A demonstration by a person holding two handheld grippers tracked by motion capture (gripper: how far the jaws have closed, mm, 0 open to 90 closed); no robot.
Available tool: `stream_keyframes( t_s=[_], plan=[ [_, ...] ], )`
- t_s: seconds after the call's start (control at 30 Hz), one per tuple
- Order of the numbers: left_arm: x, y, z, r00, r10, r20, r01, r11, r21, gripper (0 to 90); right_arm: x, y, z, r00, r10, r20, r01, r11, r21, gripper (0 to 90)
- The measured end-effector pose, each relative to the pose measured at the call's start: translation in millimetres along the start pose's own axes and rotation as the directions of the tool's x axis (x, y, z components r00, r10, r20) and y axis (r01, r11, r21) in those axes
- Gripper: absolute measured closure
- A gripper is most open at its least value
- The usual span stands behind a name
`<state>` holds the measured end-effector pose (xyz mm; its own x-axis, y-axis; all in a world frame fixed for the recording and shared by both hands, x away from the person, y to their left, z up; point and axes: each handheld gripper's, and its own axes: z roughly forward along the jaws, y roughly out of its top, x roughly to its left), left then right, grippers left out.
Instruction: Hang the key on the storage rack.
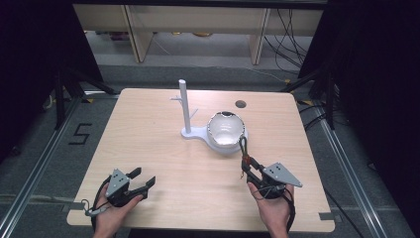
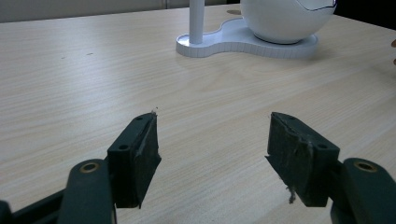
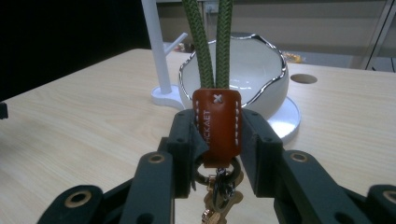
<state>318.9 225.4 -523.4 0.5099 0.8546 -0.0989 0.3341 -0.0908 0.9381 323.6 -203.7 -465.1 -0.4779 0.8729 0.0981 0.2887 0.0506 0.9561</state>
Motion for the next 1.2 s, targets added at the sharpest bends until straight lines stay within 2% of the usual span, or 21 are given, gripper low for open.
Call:
stream_keyframes(
  t_s=[0.13,0.17,0.2,0.37,0.43,0.47,0.63,1.0,1.07,1.17,1.2],
  plan=[
    [0.0,0.0,0.0,1.0,0.0,0.001,0.0,1.0,0.0,33.0,2.2,2.5,-0.1,1.0,0.0,-0.003,0.0,1.0,-0.008,68.0],
    [-0.1,0.0,0.0,1.0,0.001,0.001,-0.001,1.0,-0.001,33.0,3.7,2.8,0.2,0.9999,0.013,-0.007,-0.013,1.0,-0.012,68.1],
    [-0.1,0.0,0.0,1.0,0.001,0.001,-0.001,1.0,-0.001,33.0,3.1,2.9,1.5,0.9999,-0.002,-0.014,0.002,1.0,-0.022,68.1],
    [-0.1,0.0,-0.2,1.0,0.002,0.002,-0.002,1.0,-0.001,33.2,6.3,3.8,2.6,0.9996,0.005,-0.028,-0.005,1.0,-0.018,68.1],
    [1.0,0.5,-0.5,0.9996,0.028,0.005,-0.028,0.9996,0.001,33.2,8.5,3.8,3.8,0.9995,0.014,-0.03,-0.015,1.0,-0.021,68.2],
    [0.9,0.5,-0.5,0.9996,0.028,0.005,-0.028,0.9996,0.001,33.3,7.0,4.3,4.8,0.9993,-0.008,-0.036,0.008,1.0,-0.024,68.2],
    [0.9,0.5,-0.6,0.9996,0.027,0.005,-0.027,0.9996,0.0,33.2,9.7,5.1,5.8,0.9992,0.007,-0.04,-0.009,0.999,-0.031,68.2],
    [0.8,0.3,-1.7,0.9998,0.02,-0.001,-0.02,0.9998,-0.001,33.4,20.8,6.4,15.7,0.9963,-0.03,-0.08,0.027,0.999,-0.037,68.2],
    [0.8,0.2,-2.1,0.9998,0.021,-0.002,-0.021,0.9998,-0.005,33.6,23.0,7.1,15.8,0.9971,-0.013,-0.075,0.011,0.999,-0.034,68.2],
    [0.7,0.3,-2.5,0.9997,0.023,-0.004,-0.023,0.9997,-0.004,33.7,23.9,8.7,17.6,0.9965,-0.028,-0.078,0.025,0.999,-0.036,68.3],
    [0.8,0.4,-2.7,0.9996,0.027,-0.005,-0.027,0.9996,-0.004,33.7,25.1,8.7,18.5,0.9958,-0.011,-0.091,0.007,0.999,-0.042,68.3]
  ],
)
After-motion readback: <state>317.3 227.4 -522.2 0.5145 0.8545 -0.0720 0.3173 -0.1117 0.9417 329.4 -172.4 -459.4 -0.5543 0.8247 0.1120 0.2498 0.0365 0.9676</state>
